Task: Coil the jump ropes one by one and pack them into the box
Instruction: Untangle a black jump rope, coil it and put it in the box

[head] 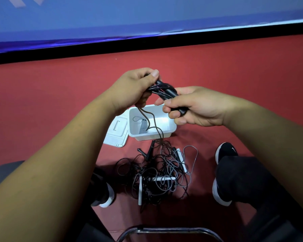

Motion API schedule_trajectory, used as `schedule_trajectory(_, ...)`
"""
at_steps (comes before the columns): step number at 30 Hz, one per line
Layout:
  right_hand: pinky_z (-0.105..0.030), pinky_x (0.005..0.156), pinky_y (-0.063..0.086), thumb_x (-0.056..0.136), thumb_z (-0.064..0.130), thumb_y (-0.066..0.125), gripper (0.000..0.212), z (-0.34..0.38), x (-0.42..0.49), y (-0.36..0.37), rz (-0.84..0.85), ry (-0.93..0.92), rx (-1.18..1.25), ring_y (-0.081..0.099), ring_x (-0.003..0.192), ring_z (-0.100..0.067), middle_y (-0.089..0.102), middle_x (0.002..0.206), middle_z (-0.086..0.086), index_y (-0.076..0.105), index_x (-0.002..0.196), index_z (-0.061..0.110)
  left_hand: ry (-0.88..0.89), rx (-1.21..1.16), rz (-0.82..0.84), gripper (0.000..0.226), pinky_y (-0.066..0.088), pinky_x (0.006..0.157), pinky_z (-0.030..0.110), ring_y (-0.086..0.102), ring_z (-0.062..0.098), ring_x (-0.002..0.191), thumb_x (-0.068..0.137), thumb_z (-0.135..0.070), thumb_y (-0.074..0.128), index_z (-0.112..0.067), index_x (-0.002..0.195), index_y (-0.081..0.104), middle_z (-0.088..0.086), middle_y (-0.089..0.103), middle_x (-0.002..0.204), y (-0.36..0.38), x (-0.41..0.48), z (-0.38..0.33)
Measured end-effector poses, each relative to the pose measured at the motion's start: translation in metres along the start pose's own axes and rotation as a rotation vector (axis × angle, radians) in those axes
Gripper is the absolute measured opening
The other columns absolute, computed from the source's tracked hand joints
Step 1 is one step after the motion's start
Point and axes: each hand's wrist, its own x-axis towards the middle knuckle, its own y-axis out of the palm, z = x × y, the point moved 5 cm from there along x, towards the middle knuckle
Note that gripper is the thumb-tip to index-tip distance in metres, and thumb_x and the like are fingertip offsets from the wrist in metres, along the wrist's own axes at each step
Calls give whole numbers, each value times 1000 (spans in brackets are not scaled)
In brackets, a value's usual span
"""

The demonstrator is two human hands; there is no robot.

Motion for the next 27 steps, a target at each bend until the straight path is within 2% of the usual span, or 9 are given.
schedule_trajectory(7,-22,51,44,107,10,58,21,-2,-3,9,18,73,-66,53,67,-11,59,84,-7,63,127,5,-41,137,52,31,28,49,27,24,15,51,110,-37,51,-9,102,62,-3,32,59,-6,-3,-5)
schedule_trajectory(11,-20,42,30,105,17,65,17,1,-6,7,10,125,-159,41,59,-10,54,78,-3,63,121,12,-49,223,53,36,28,51,28,27,16,50,110,-39,50,-6,98,60,-5,38,57,-6,-5,-6)
schedule_trajectory(13,-21,40,28,104,16,66,14,3,-6,5,-12,106,-226,41,56,-10,57,82,-6,62,115,9,-69,253,77,35,29,50,27,27,16,49,110,-40,51,-9,95,58,-5,38,56,-6,-5,-5)
schedule_trajectory(16,-21,39,30,104,14,66,12,3,-4,4,-42,78,-269,42,55,-10,62,92,-10,63,109,3,-109,294,105,42,30,48,27,27,15,49,110,-39,50,1,96,54,-5,37,57,-7,-6,-4)
schedule_trajectory(21,-20,38,24,104,17,63,13,6,-6,4,-73,69,-209,35,53,-8,55,76,-2,66,109,5,-34,209,73,32,31,51,27,28,16,52,110,-37,51,-13,91,55,-4,37,59,-4,-5,-7)
schedule_trajectory(22,-20,40,27,104,18,62,12,6,-6,5,-65,70,-188,36,52,-8,53,74,-1,66,108,8,-18,183,66,30,30,52,28,28,17,53,110,-36,51,-13,92,55,-3,36,60,-3,-5,-8)
schedule_trajectory(24,-23,46,41,105,19,61,10,6,-7,7,-55,58,-144,45,54,-10,52,72,0,66,105,10,-2,148,60,28,29,53,30,27,17,54,111,-35,50,-13,93,55,-1,35,61,-3,-6,-10)
schedule_trajectory(26,-33,57,57,105,19,62,11,6,-6,9,-61,44,-81,59,62,-17,55,73,-2,67,104,9,5,136,54,28,29,53,30,27,17,54,111,-34,50,-14,93,55,-1,34,62,-5,-6,-12)
schedule_trajectory(27,-35,61,60,105,18,62,10,5,-5,11,-63,46,-49,63,66,-19,58,75,-4,66,103,9,9,136,50,28,28,53,29,27,17,54,111,-34,51,-13,93,55,-1,34,62,-6,-6,-12)
